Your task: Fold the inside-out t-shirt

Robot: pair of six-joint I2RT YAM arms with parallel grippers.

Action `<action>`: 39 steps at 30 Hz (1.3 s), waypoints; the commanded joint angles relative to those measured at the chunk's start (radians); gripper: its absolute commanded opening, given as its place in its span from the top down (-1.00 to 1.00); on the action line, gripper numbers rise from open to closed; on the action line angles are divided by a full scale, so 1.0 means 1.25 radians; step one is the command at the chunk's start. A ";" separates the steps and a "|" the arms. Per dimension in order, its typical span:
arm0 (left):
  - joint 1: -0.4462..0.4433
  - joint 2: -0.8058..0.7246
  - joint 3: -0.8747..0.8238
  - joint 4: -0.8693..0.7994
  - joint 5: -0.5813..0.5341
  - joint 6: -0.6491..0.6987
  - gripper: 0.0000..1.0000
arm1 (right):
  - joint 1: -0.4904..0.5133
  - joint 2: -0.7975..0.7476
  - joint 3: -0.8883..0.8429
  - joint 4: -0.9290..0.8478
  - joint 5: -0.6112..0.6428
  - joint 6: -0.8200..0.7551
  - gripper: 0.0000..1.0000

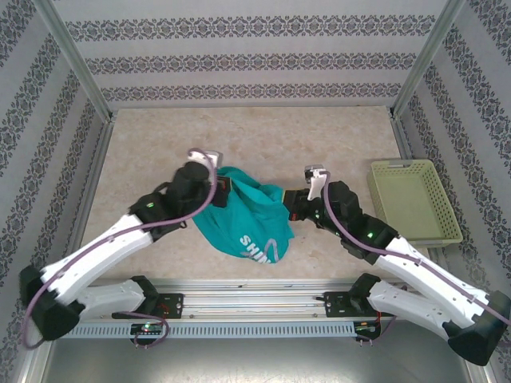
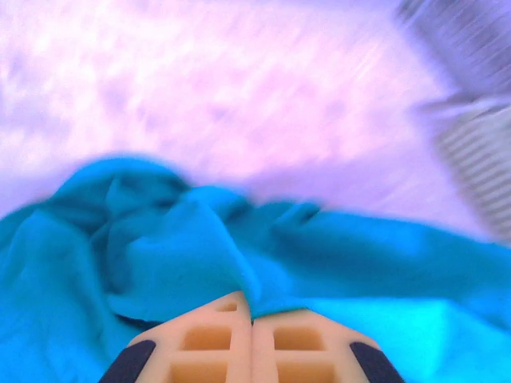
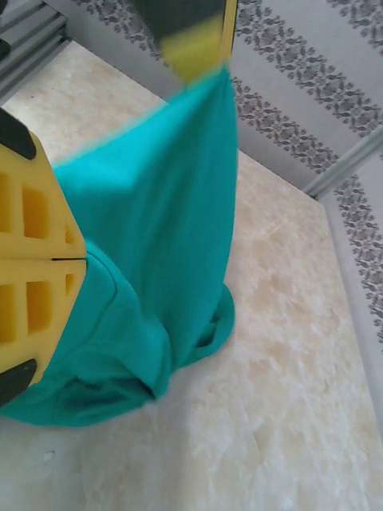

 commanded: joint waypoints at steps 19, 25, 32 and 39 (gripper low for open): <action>0.007 0.240 -0.095 -0.015 0.077 -0.002 1.00 | -0.156 0.273 0.029 -0.089 0.116 -0.107 1.00; 0.008 0.274 -0.051 0.016 0.113 -0.008 1.00 | -0.155 0.266 0.071 -0.061 0.128 -0.143 1.00; 0.085 0.471 0.108 -0.034 0.021 -0.016 1.00 | -0.243 0.426 0.114 -0.007 0.139 -0.163 1.00; 0.119 0.590 0.217 -0.127 0.025 -0.034 0.75 | -0.278 0.595 0.221 -0.040 0.124 -0.175 0.52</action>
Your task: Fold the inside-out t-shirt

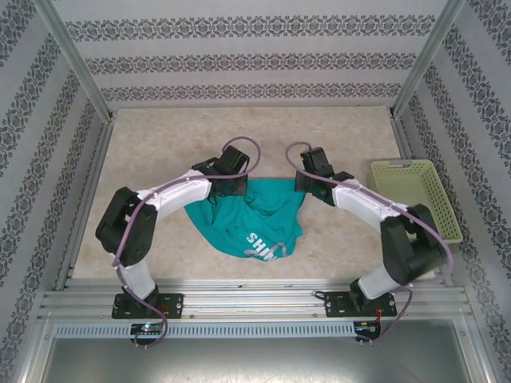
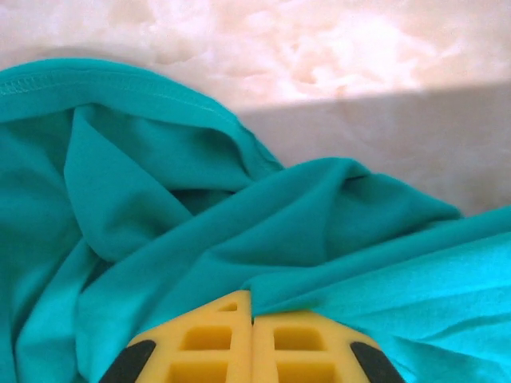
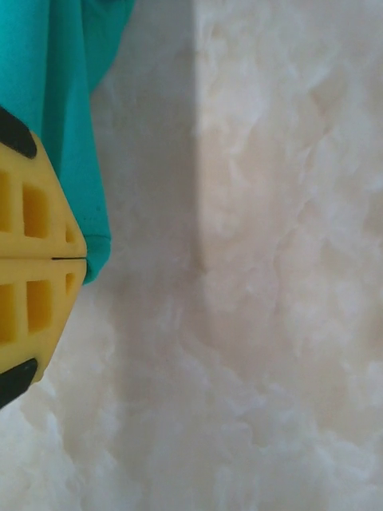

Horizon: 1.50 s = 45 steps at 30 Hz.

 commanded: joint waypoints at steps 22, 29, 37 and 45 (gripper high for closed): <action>-0.001 -0.402 -0.460 0.256 0.180 -0.127 -0.34 | 0.310 -0.064 0.005 0.002 -0.056 0.078 -0.07; -0.001 -0.333 -0.482 0.294 0.184 -0.136 -0.35 | 0.312 0.054 0.061 0.004 -0.028 0.052 0.07; 0.020 -0.230 -0.463 0.217 0.111 -0.176 -0.24 | 0.323 -0.001 0.061 0.000 -0.032 0.023 1.00; 0.036 -0.215 -0.466 0.209 0.097 -0.174 -0.21 | 0.204 -0.248 -0.168 0.172 -0.277 0.160 1.00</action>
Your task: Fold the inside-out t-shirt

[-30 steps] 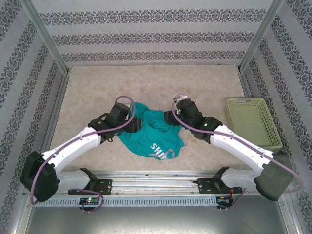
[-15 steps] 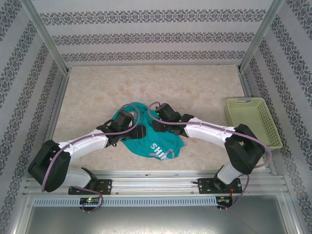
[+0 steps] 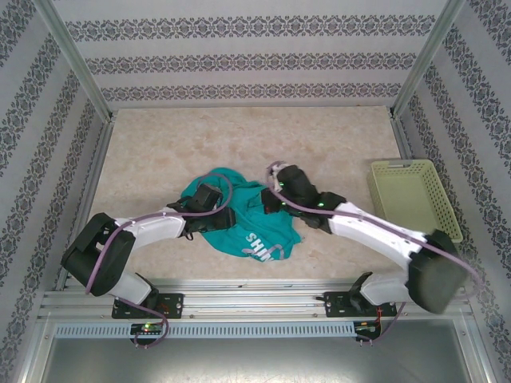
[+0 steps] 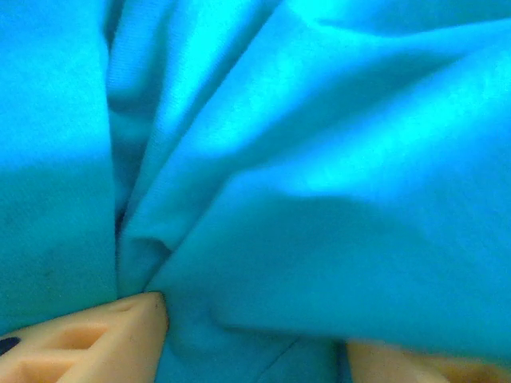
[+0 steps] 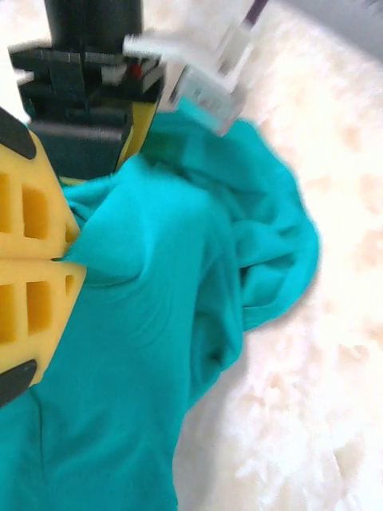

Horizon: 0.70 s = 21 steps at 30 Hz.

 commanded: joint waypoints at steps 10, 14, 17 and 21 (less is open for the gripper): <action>-0.093 -0.078 0.084 -0.158 -0.113 0.034 -0.22 | -0.092 0.067 -0.156 0.180 -0.115 0.153 1.00; -0.138 -0.115 0.127 -0.192 -0.149 0.059 -0.26 | -0.093 0.070 -0.157 0.167 -0.097 0.145 1.00; -0.142 -0.087 0.157 -0.196 -0.140 0.066 -0.26 | -0.092 0.063 -0.157 0.153 -0.086 0.139 1.00; -0.143 -0.024 0.196 -0.173 -0.077 0.066 -0.19 | -0.087 0.041 -0.162 0.141 -0.075 0.135 1.00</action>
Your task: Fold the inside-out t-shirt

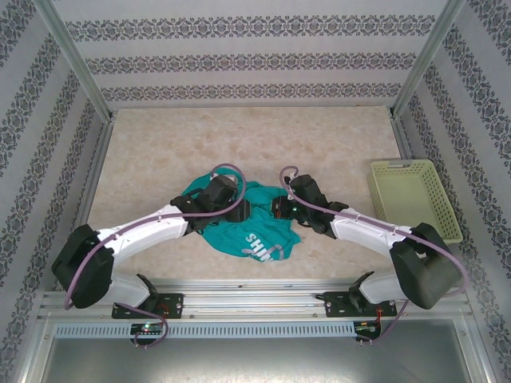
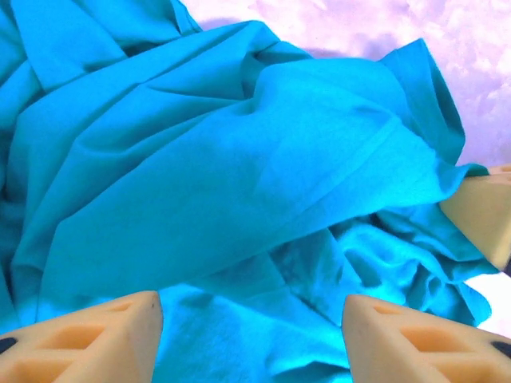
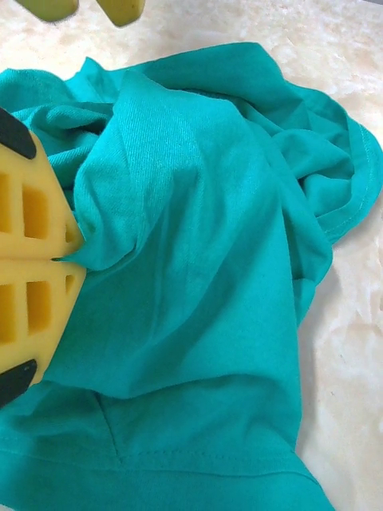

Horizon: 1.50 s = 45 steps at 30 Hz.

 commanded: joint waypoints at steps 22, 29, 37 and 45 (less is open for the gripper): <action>-0.012 0.119 0.019 0.101 0.088 0.013 1.00 | 0.048 -0.043 -0.016 -0.035 0.104 0.003 1.00; -0.054 -0.021 -0.104 0.174 0.092 0.008 1.00 | 0.006 -0.021 -0.005 -0.060 0.076 0.015 0.96; -0.111 -0.147 -0.236 0.250 0.064 0.010 1.00 | 0.004 -0.046 0.019 -0.121 0.102 -0.022 0.71; -0.122 -0.135 -0.278 0.300 0.077 0.010 1.00 | 0.143 -0.145 0.104 -0.340 0.281 -0.112 0.16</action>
